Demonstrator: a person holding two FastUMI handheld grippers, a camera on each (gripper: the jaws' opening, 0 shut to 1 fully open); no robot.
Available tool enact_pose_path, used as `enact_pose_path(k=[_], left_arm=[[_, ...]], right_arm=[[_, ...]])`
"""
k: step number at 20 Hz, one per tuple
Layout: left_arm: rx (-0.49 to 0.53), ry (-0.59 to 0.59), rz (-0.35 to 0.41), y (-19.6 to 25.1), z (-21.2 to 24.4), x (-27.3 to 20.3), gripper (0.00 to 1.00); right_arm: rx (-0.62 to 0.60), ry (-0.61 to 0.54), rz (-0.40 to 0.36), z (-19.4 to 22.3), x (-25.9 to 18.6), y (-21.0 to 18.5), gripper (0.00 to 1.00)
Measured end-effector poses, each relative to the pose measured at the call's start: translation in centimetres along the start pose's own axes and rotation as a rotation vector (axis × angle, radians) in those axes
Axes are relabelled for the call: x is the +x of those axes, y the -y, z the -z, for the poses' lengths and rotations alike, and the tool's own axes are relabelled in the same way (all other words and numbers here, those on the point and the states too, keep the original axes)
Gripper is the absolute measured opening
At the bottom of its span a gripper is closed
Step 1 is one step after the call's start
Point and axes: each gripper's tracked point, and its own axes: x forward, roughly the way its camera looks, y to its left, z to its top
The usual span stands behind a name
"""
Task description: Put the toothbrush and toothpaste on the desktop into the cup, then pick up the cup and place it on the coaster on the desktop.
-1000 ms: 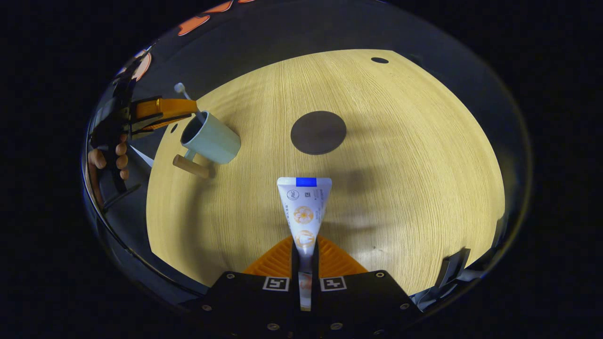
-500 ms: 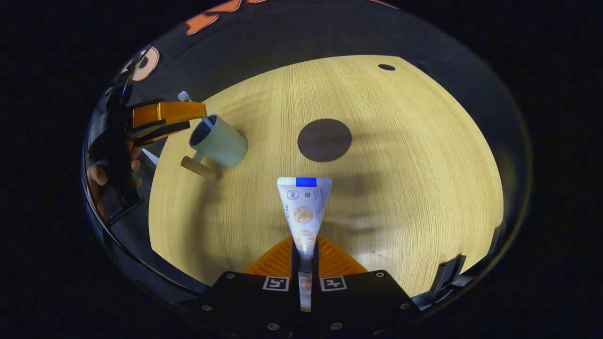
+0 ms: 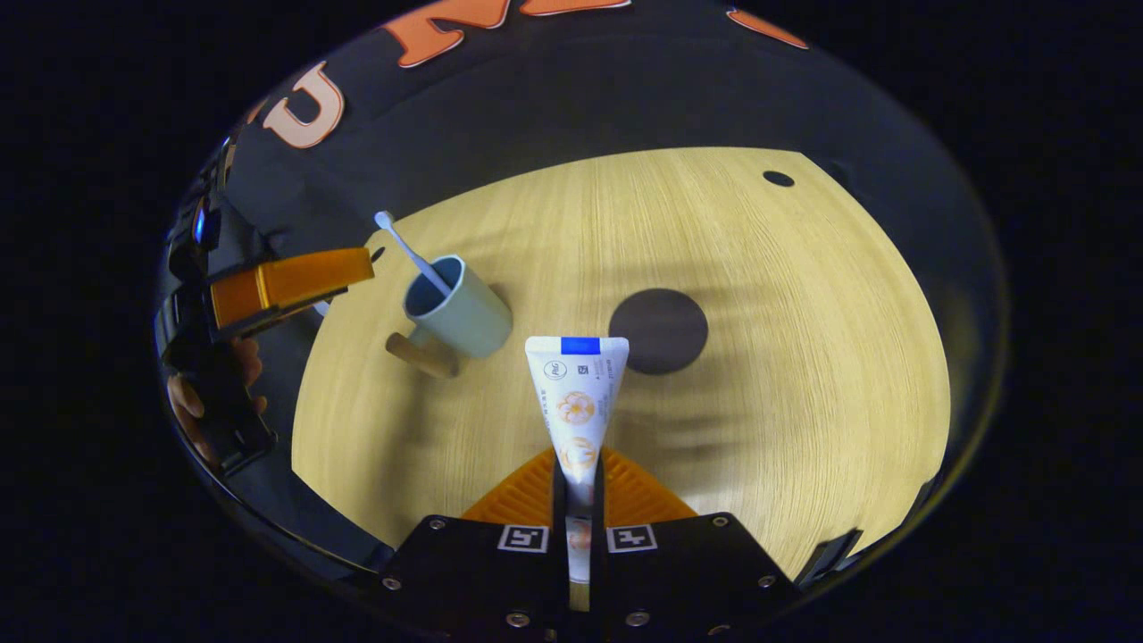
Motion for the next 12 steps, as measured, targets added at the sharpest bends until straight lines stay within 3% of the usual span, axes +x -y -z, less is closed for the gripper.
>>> enact_pose_path(k=[4,12], left_arm=[[-0.025,0.004,-0.058,-1.6,2.7,-2.8,0.98],[-0.020,-0.036,-0.103,-3.7,7.5,-5.5,0.98]], right_arm=[[-0.050,0.041,-0.040,-2.8,0.3,-1.4,0.09],[-0.133,0.150,-0.107,-9.9,1.5,-6.8,0.10]])
